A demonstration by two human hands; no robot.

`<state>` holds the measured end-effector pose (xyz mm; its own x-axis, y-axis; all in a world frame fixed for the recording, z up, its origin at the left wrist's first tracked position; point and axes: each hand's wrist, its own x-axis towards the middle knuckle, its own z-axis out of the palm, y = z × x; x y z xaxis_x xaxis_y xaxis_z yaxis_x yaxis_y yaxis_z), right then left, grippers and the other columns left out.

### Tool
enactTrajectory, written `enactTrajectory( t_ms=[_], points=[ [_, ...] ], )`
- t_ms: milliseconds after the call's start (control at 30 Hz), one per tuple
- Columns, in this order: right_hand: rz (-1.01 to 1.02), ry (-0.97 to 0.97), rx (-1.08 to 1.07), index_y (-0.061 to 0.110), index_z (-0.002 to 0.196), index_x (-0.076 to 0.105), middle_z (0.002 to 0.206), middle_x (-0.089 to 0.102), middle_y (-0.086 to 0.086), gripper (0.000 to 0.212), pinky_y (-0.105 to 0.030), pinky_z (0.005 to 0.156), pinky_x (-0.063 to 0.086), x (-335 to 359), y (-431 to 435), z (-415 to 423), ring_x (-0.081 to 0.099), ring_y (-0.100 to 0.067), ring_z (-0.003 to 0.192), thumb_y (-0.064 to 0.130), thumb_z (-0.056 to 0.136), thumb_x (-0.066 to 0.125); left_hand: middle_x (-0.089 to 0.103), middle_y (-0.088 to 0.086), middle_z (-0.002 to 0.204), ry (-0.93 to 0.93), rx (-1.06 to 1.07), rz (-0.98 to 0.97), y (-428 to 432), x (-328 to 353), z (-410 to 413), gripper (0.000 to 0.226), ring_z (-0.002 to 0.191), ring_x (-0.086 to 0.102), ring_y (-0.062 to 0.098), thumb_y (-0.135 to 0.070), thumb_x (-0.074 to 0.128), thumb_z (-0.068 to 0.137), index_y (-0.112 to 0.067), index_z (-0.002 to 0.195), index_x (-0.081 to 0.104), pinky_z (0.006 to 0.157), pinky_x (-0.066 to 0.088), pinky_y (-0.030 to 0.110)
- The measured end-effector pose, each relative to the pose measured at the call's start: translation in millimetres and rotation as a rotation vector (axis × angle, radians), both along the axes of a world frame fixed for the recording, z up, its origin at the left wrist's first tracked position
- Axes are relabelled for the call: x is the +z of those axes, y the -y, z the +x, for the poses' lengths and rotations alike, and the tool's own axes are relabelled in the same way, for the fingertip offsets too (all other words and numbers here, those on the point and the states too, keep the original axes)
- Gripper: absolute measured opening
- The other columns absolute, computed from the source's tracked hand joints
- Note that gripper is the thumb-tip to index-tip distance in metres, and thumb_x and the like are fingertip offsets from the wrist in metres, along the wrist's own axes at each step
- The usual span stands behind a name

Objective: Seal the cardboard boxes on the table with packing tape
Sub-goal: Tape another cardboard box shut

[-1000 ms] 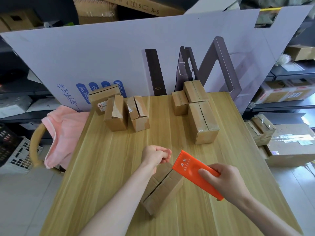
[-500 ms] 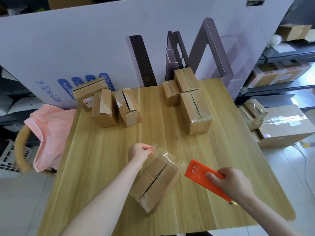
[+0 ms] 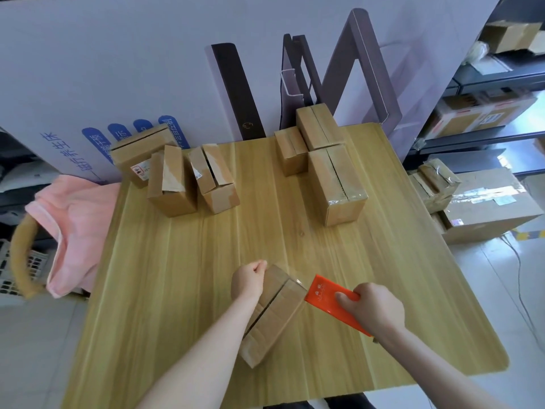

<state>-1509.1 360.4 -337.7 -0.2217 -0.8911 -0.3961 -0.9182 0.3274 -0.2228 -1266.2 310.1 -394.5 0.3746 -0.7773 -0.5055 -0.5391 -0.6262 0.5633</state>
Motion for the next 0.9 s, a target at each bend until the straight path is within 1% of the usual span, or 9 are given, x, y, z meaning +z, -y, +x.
enactTrajectory(
  t_ms=[67, 133, 200, 333, 467, 633, 700, 833, 900],
  points=[
    [0.002, -0.015, 0.016, 0.017, 0.070, 0.064, 0.062, 0.060, 0.007, 0.046, -0.022, 0.047, 0.038, 0.3, 2.2, -1.4, 0.059, -0.010, 0.058, 0.060, 0.080, 0.052, 0.044, 0.008, 0.146, 0.060, -0.003, 0.036, -0.8, 1.1, 0.2, 0.056, 0.130, 0.045, 0.027, -0.041, 0.041, 0.100, -0.014, 0.149, 0.031, 0.102, 0.040, 0.037],
    [0.000, -0.035, 0.042, 0.017, 0.070, 0.064, 0.062, 0.059, 0.007, 0.045, -0.022, 0.048, 0.037, 0.0, 3.7, -2.0, 0.059, -0.011, 0.059, 0.060, 0.080, 0.051, 0.041, 0.007, 0.148, 0.082, 0.038, -0.107, -7.2, 4.6, 0.7, 0.054, 0.133, 0.043, 0.025, -0.039, 0.036, 0.101, -0.015, 0.150, 0.029, 0.105, 0.040, 0.039],
    [-0.013, -0.065, 0.081, 0.017, 0.070, 0.062, 0.060, 0.056, 0.008, 0.046, -0.022, 0.046, 0.034, 0.7, 7.8, -0.9, 0.057, -0.013, 0.059, 0.060, 0.079, 0.050, 0.053, -0.001, 0.139, 0.017, -0.016, -0.225, -15.1, 3.7, 1.5, 0.047, 0.127, 0.049, 0.019, -0.039, 0.036, 0.102, -0.018, 0.143, 0.043, 0.103, 0.041, 0.033],
    [-0.014, -0.158, 0.208, 0.019, 0.069, 0.056, 0.057, 0.047, 0.010, 0.044, -0.024, 0.046, 0.029, 9.6, 23.3, 5.1, 0.051, -0.016, 0.058, 0.060, 0.082, 0.049, 0.063, -0.008, 0.100, -0.111, -0.216, -0.073, -33.6, -7.1, -2.6, 0.051, 0.099, 0.056, 0.015, -0.048, 0.034, 0.100, -0.011, 0.125, 0.058, 0.084, 0.040, 0.026],
    [-0.010, -0.213, 0.351, 0.021, 0.067, 0.049, 0.060, 0.045, 0.008, 0.033, -0.025, 0.049, 0.030, 26.5, 43.2, 26.1, 0.050, -0.019, 0.063, 0.048, 0.086, 0.049, 0.062, -0.001, 0.121, -0.193, -0.051, -0.076, -42.8, -14.7, -5.4, 0.049, 0.114, 0.055, 0.020, -0.047, 0.033, 0.100, -0.014, 0.126, 0.058, 0.088, 0.038, 0.026],
    [-0.044, -0.350, 0.490, 0.020, 0.065, 0.049, 0.061, 0.044, 0.004, 0.022, -0.024, 0.046, 0.022, 40.8, 70.6, 57.1, 0.050, -0.022, 0.066, 0.029, 0.086, 0.053, 0.062, -0.006, 0.079, -0.272, 0.083, -0.141, -48.3, -17.2, -16.5, 0.040, 0.081, 0.058, 0.016, -0.046, 0.029, 0.100, -0.025, 0.077, 0.055, 0.067, 0.040, 0.028],
    [-0.062, -0.378, 0.544, 0.022, 0.070, 0.053, 0.066, 0.052, 0.004, 0.017, -0.023, 0.047, 0.024, 39.4, 76.5, 68.1, 0.053, -0.022, 0.068, 0.026, 0.086, 0.054, 0.057, -0.004, 0.071, -0.261, 0.144, -0.174, -51.6, -16.9, -22.4, 0.043, 0.074, 0.056, 0.018, -0.044, 0.029, 0.100, -0.021, 0.072, 0.051, 0.061, 0.038, 0.027],
    [0.080, -0.337, 0.556, 0.023, 0.087, 0.066, 0.094, 0.070, 0.002, 0.011, -0.025, 0.060, 0.037, 8.5, 67.1, 76.8, 0.067, -0.021, 0.088, 0.021, 0.089, 0.055, 0.054, -0.012, 0.081, -0.254, 0.199, -0.153, -51.2, -16.5, -24.5, 0.036, 0.080, 0.051, 0.012, -0.044, 0.028, 0.102, -0.022, 0.092, 0.056, 0.072, 0.037, 0.027],
    [0.109, -0.271, 0.431, 0.022, 0.085, 0.063, 0.091, 0.068, 0.001, 0.016, -0.025, 0.063, 0.038, -8.4, 61.1, 61.0, 0.066, -0.023, 0.089, 0.031, 0.091, 0.052, 0.053, -0.011, 0.088, -0.276, 0.291, -0.139, -51.6, -15.0, -26.3, 0.043, 0.086, 0.050, 0.012, -0.043, 0.028, 0.102, -0.017, 0.111, 0.060, 0.079, 0.036, 0.026]
  ],
)
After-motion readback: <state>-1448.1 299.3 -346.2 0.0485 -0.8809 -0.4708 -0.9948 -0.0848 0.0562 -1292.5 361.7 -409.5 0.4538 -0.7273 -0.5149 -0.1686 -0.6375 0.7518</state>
